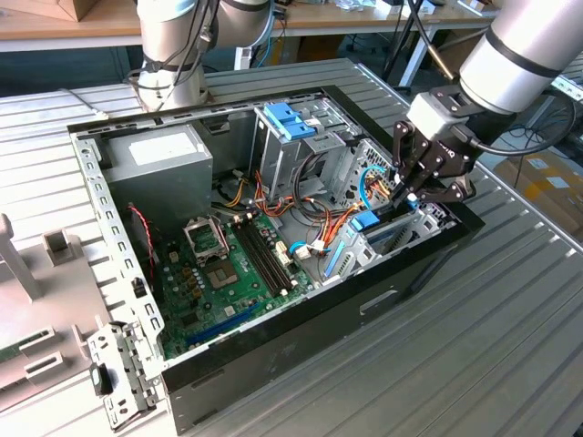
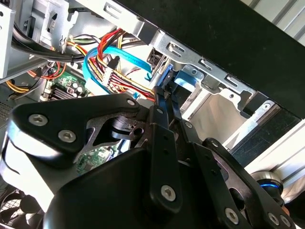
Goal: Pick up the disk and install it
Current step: 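Insert the first disk wire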
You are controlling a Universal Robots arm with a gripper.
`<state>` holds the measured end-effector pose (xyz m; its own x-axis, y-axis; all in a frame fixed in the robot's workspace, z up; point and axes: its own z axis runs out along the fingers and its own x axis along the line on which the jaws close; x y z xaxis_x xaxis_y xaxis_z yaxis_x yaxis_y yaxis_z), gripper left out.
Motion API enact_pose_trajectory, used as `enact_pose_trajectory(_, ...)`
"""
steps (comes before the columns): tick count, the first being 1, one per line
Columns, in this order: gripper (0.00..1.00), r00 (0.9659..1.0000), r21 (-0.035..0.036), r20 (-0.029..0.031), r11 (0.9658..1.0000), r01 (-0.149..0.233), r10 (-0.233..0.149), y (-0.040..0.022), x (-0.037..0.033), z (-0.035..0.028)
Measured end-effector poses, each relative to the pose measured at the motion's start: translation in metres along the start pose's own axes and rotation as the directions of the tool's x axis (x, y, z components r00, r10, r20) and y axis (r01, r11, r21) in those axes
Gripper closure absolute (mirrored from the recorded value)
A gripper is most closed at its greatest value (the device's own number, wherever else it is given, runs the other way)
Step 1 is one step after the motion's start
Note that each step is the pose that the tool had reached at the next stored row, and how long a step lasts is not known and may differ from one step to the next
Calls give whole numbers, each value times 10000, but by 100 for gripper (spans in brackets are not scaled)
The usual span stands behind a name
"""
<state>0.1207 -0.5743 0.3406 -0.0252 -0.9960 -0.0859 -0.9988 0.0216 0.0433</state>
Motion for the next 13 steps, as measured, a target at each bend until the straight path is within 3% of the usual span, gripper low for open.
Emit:
enact_pose_trajectory(5, 82, 10000, -1, 3, 10000, 0, 0, 0, 0, 3)
enact_pose_trajectory(7, 69, 10000, 0, 1, 10000, -1, 1, 0, 0, 3)
enact_pose_trajectory(10, 69, 10000, 0, 1, 10000, -1, 1, 0, 0, 1)
enact_pose_trajectory(13, 69, 10000, 0, 8, 10000, 0, 0, 3, -5, -60)
